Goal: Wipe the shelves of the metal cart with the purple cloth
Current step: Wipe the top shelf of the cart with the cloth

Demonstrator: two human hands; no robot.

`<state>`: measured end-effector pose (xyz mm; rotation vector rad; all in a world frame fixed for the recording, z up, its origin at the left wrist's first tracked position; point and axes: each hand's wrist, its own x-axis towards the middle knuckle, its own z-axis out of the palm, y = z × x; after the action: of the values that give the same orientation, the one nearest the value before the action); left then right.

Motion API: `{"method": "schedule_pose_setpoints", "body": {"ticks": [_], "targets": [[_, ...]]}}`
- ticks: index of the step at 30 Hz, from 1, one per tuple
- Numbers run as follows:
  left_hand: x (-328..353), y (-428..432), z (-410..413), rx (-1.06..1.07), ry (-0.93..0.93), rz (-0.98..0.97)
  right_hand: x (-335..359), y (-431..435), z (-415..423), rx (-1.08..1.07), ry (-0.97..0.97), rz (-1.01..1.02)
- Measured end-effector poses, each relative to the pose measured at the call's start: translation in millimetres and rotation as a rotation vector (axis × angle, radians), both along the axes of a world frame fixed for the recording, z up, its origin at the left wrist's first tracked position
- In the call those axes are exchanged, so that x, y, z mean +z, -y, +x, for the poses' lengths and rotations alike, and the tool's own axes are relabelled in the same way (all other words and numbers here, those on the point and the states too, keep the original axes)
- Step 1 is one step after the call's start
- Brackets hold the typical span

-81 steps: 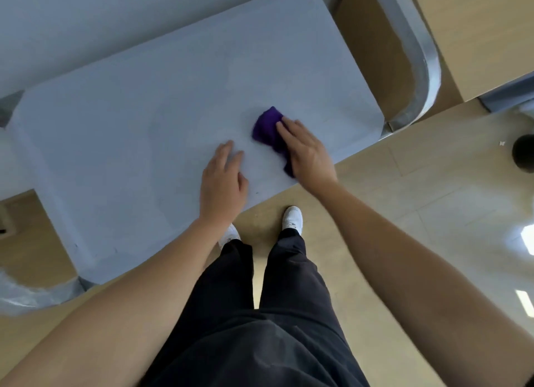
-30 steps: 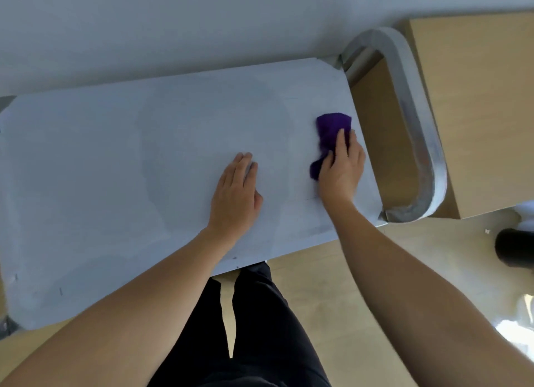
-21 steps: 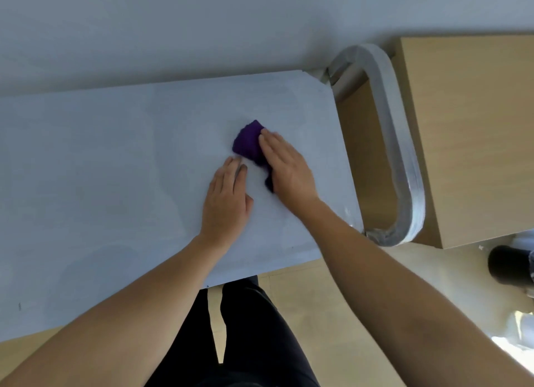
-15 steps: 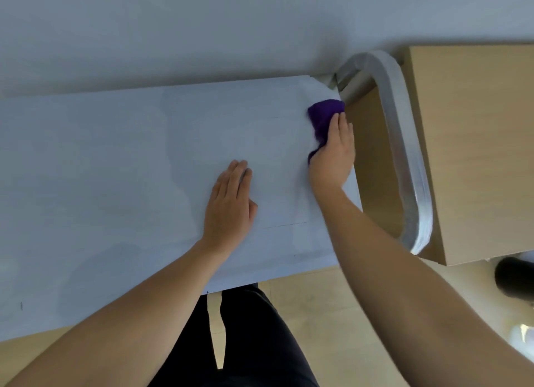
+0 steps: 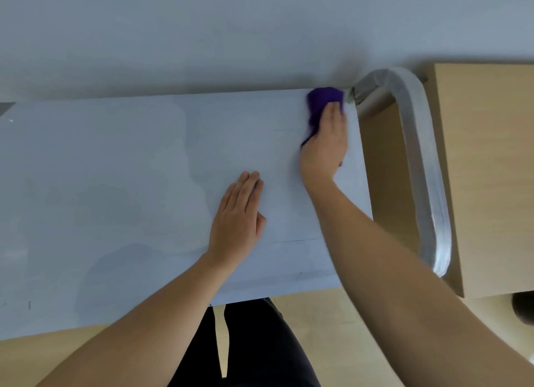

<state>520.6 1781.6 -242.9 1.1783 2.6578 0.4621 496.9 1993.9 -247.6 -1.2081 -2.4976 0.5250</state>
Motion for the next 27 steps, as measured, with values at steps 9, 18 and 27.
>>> {"method": "schedule_pose_setpoints", "body": {"ticks": [9,18,27], "targets": [[8.0,29.1,-17.9,0.031,0.024,0.038,-8.1,17.0,-7.0,0.529,-0.124,0.057],[5.6,99.4,-29.7,0.160,-0.039,-0.026,-10.0,173.4,-9.0,0.566,-0.121,-0.010],[5.9,158.9,-38.3,0.169,-0.051,-0.010,-4.0,147.6,11.5,-0.007,-0.089,0.012]]}}
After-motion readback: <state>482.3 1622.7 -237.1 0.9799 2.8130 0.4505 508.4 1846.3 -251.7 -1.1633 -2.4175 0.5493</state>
